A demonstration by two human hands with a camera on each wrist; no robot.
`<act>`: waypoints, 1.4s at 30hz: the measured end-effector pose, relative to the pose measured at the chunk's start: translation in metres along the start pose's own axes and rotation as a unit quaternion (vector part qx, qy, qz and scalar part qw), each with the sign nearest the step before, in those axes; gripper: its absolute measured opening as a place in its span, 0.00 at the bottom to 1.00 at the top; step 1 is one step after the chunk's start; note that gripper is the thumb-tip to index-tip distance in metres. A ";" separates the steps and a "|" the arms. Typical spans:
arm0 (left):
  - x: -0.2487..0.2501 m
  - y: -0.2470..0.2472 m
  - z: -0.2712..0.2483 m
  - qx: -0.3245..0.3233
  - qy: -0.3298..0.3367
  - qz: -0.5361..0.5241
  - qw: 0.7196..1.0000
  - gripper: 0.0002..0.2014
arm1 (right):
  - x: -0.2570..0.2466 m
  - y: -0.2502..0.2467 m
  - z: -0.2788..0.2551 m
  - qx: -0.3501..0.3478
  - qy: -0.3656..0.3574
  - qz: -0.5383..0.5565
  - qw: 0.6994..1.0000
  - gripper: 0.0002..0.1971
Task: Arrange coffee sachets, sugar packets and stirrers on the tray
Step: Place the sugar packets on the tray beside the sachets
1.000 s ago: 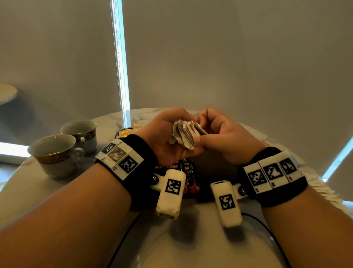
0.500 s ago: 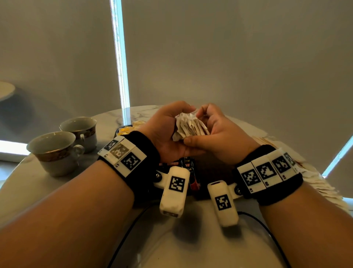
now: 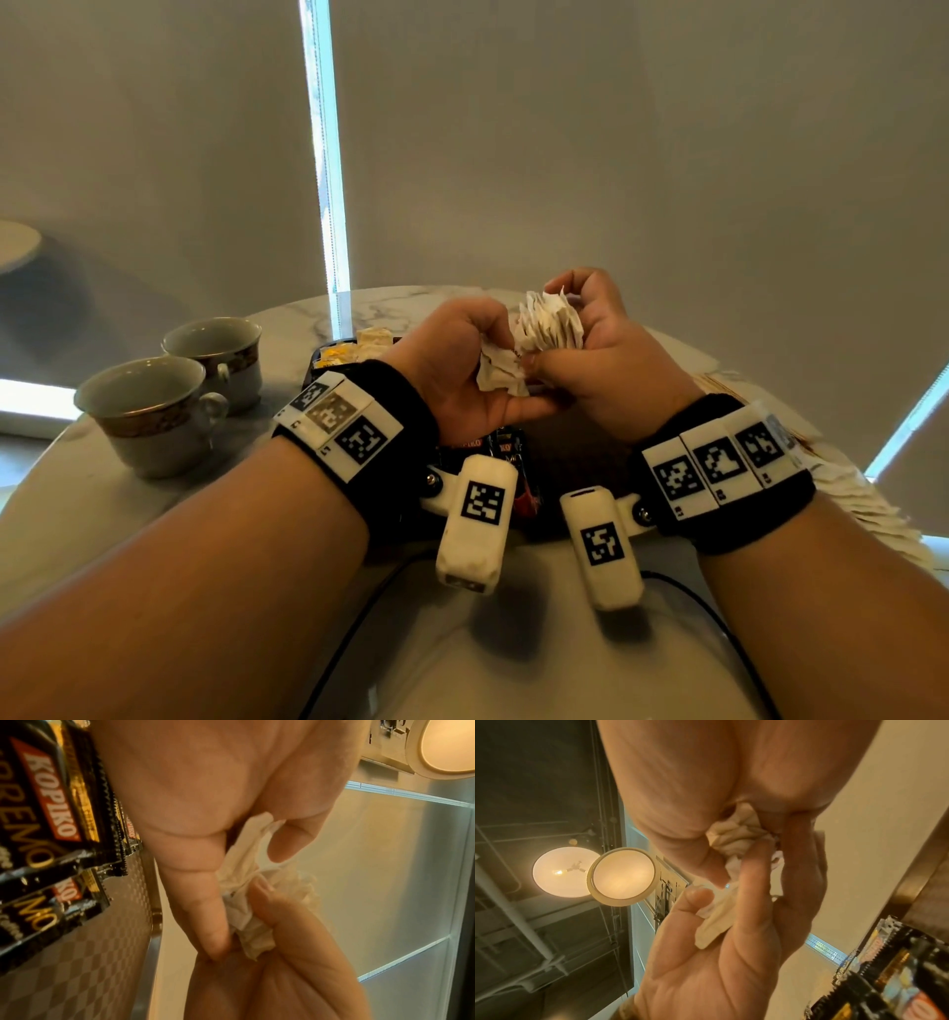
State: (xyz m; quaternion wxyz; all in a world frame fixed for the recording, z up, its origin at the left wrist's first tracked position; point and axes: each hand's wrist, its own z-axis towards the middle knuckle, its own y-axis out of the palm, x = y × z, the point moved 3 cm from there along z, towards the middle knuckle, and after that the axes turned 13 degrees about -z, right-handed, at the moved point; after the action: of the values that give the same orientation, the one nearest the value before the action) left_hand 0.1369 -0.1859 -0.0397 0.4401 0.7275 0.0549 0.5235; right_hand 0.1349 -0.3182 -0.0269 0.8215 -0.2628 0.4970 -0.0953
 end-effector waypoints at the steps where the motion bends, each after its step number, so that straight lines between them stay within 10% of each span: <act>1: 0.000 0.000 0.000 0.007 -0.002 0.004 1.000 0.28 | 0.000 0.001 -0.001 -0.001 -0.001 -0.005 1.000 0.28; 25: 0.002 -0.003 0.001 0.035 -0.065 -0.025 0.997 0.56 | -0.009 0.010 -0.006 -0.124 -0.014 -0.053 0.991 0.41; 42: 0.001 0.002 -0.004 -0.028 0.001 0.092 0.995 0.14 | -0.005 0.011 -0.002 -0.073 -0.063 -0.150 0.984 0.44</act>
State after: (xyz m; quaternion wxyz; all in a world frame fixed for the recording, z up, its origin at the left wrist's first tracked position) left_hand 0.1330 -0.1846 -0.0372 0.4103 0.7160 -0.0265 0.5641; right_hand 0.1296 -0.3080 -0.0298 0.8061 -0.3991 0.4047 -0.1646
